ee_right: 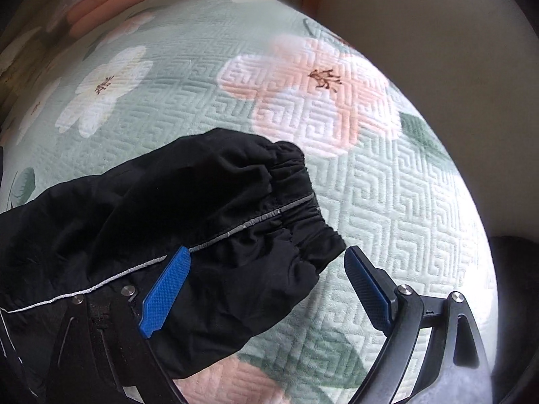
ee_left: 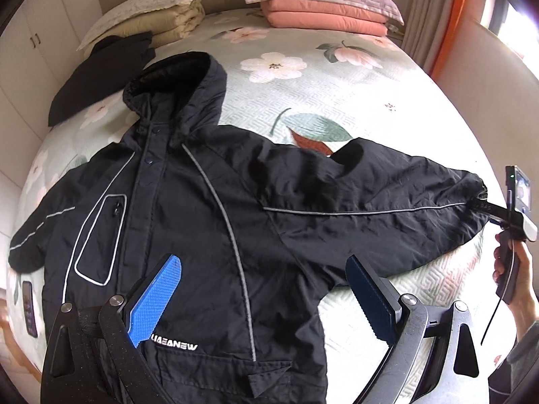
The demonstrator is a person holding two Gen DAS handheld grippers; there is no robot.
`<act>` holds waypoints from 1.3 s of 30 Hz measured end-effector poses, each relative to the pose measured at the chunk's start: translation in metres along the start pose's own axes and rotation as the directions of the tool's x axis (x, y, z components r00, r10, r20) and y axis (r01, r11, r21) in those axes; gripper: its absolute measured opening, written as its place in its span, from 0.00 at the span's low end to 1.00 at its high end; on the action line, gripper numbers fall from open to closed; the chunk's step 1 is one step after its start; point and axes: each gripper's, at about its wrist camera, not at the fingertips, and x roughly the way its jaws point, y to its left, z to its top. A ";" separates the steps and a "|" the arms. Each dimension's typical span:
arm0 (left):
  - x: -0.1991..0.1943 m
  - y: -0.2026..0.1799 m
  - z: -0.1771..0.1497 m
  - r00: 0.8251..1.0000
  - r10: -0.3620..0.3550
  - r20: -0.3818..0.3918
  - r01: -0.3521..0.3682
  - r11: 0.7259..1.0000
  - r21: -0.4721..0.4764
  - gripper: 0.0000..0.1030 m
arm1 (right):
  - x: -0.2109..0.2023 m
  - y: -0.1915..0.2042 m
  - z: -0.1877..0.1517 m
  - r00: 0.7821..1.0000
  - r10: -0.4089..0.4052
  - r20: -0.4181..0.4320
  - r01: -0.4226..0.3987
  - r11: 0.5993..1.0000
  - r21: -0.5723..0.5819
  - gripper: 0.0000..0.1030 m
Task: Fold large clothes
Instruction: 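Grasp the cuff of the sleeve with the right gripper, then fold the held sleeve across the jacket front with the right gripper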
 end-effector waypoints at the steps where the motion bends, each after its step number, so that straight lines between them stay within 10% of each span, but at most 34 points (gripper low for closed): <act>1: 0.000 -0.003 0.001 1.000 0.001 0.001 -0.001 1.000 0.005 0.96 | 0.004 -0.004 0.000 1.000 0.019 -0.013 -0.019 1.000 0.020 0.95; 16: 0.014 -0.010 0.007 0.999 0.024 -0.021 -0.024 0.999 -0.022 0.96 | 0.002 -0.007 0.008 0.998 0.057 -0.015 -0.056 0.998 0.041 1.00; 23: 0.014 0.009 0.003 0.996 0.089 -0.009 -0.089 0.994 -0.061 0.95 | -0.033 0.009 0.006 0.994 0.062 0.088 -0.062 0.998 -0.006 0.29; 39: 0.010 0.135 -0.021 0.983 0.182 -0.021 -0.182 0.966 -0.185 0.87 | -0.126 0.082 -0.032 0.961 -0.130 0.245 0.166 0.977 -0.132 0.17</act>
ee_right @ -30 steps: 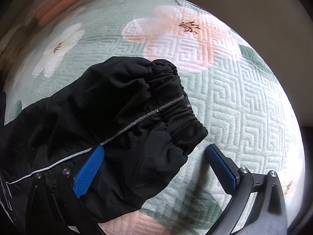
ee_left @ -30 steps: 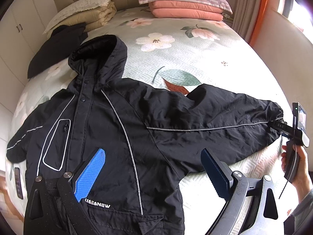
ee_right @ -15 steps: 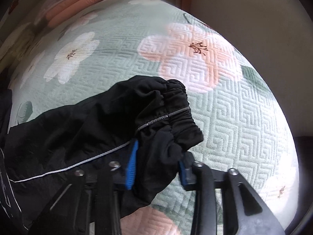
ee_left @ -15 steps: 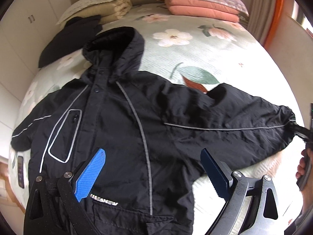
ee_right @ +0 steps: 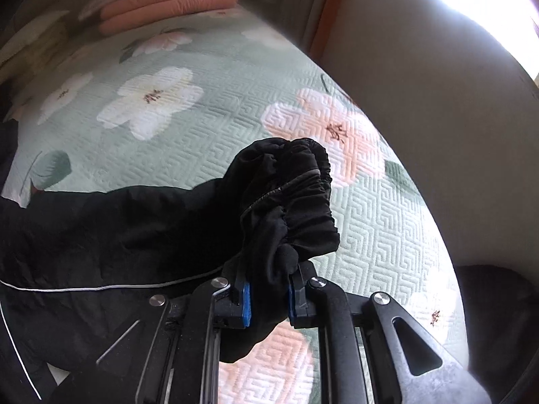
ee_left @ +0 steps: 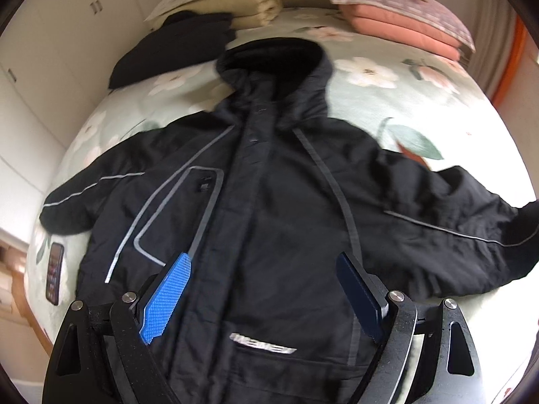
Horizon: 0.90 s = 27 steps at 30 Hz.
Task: Fold large clothes
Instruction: 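Fold the held sleeve across the jacket front with the right gripper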
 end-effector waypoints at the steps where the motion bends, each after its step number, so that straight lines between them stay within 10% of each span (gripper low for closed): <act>1: 0.003 0.012 0.001 1.000 -0.008 0.002 0.008 1.000 -0.004 0.87 | -0.015 0.015 0.001 1.000 -0.003 0.025 0.003 1.000 -0.008 0.17; 13: 0.012 0.144 0.026 0.999 -0.027 0.042 0.028 0.999 -0.026 0.87 | -0.173 0.296 -0.038 0.960 0.133 0.245 -0.063 0.959 -0.275 0.16; 27: 0.061 0.265 0.026 0.997 0.081 -0.004 -0.081 0.995 -0.051 0.87 | -0.154 0.594 -0.145 0.961 0.249 0.121 -0.139 0.813 -0.566 0.16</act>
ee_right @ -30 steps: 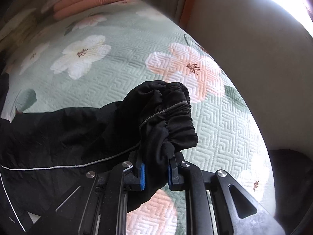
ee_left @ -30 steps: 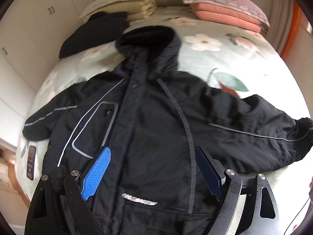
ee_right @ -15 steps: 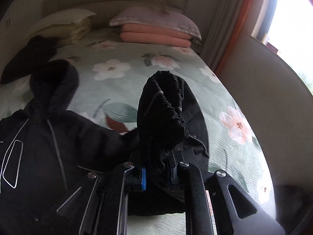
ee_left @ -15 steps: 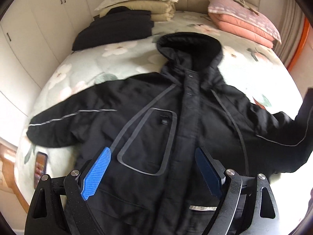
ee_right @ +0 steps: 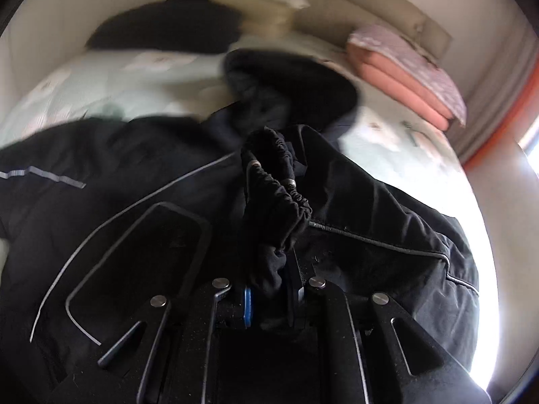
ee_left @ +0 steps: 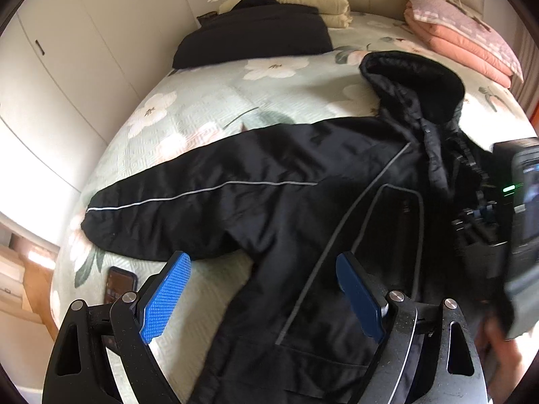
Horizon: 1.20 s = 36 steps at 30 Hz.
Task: Fold large clothes
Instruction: 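Fold the held sleeve across the jacket front with the right gripper, then grasp the other sleeve cuff with the left gripper and lift it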
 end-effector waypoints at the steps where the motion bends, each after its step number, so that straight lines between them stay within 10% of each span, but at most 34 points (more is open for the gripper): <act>1: 0.003 0.004 0.000 1.000 -0.005 -0.003 0.005 1.000 0.000 0.87 | 0.009 0.009 -0.001 1.000 0.006 -0.009 -0.006 1.000 -0.019 0.18; 4: 0.013 0.013 0.003 0.999 -0.038 -0.016 0.038 0.999 -0.002 0.87 | 0.022 0.033 -0.012 0.997 0.053 -0.049 -0.056 0.997 -0.057 0.25; 9: 0.025 0.015 0.014 0.993 -0.114 -0.021 0.115 0.993 0.025 0.87 | 0.006 0.040 -0.024 0.984 0.162 -0.069 -0.165 0.985 -0.043 0.67; 16: 0.028 -0.003 0.040 0.955 -0.297 -0.016 0.297 0.953 0.062 0.87 | -0.055 -0.026 -0.058 0.982 0.180 -0.062 -0.177 0.983 0.046 0.66; 23: 0.054 -0.089 0.052 0.862 -0.498 -0.092 0.506 0.852 0.133 0.87 | -0.060 -0.152 -0.084 0.993 -0.079 -0.084 0.097 0.967 0.236 0.55; 32: 0.127 -0.146 0.046 0.789 -0.560 -0.252 0.585 0.811 0.029 0.70 | 0.033 -0.233 -0.104 0.982 0.111 -0.156 -0.022 0.874 0.486 0.41; 36: 0.135 -0.158 0.043 0.793 -0.551 -0.262 0.576 0.817 0.027 0.53 | 0.042 -0.230 -0.110 0.976 0.157 -0.153 -0.060 0.864 0.500 0.41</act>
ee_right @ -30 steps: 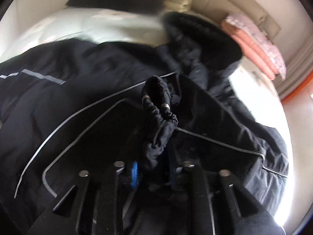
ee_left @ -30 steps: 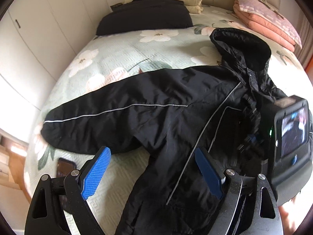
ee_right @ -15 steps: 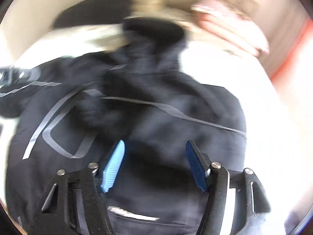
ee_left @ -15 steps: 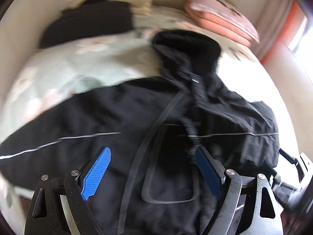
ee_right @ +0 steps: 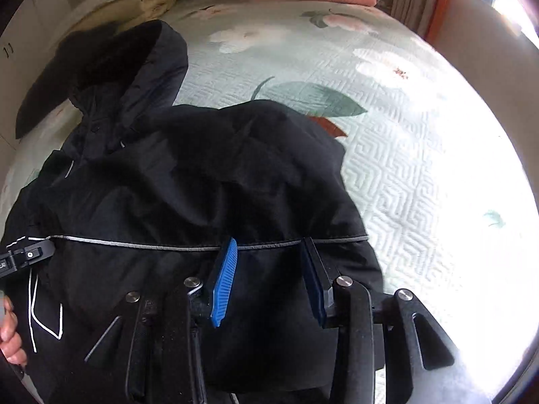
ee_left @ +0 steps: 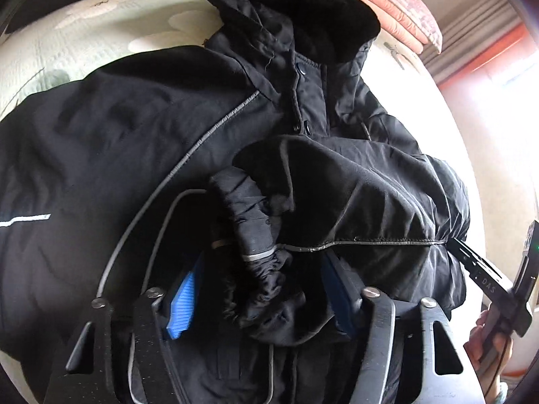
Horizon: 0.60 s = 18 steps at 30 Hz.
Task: Fold large clothes
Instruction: 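Grasp the other sleeve cuff with the left gripper and lift it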
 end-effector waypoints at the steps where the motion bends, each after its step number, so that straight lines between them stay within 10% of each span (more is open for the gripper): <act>1: 0.003 -0.002 0.000 1.000 -0.013 -0.005 0.013 1.000 0.004 0.44 | 0.004 -0.005 0.001 1.000 0.000 -0.002 0.000 1.000 -0.006 0.41; 5: 0.000 -0.007 -0.001 0.999 0.011 0.043 -0.012 1.000 0.027 0.18 | 0.020 -0.003 0.004 1.000 0.000 -0.026 -0.001 1.000 -0.028 0.41; 12: -0.067 0.009 -0.002 0.985 -0.008 0.171 0.008 1.000 -0.002 0.15 | -0.014 -0.008 0.006 0.993 0.119 -0.016 -0.119 0.993 0.003 0.39; 18: -0.070 0.070 -0.005 0.978 0.161 0.131 -0.151 0.985 -0.083 0.16 | -0.027 0.021 0.002 0.980 0.196 -0.018 -0.197 0.980 -0.036 0.36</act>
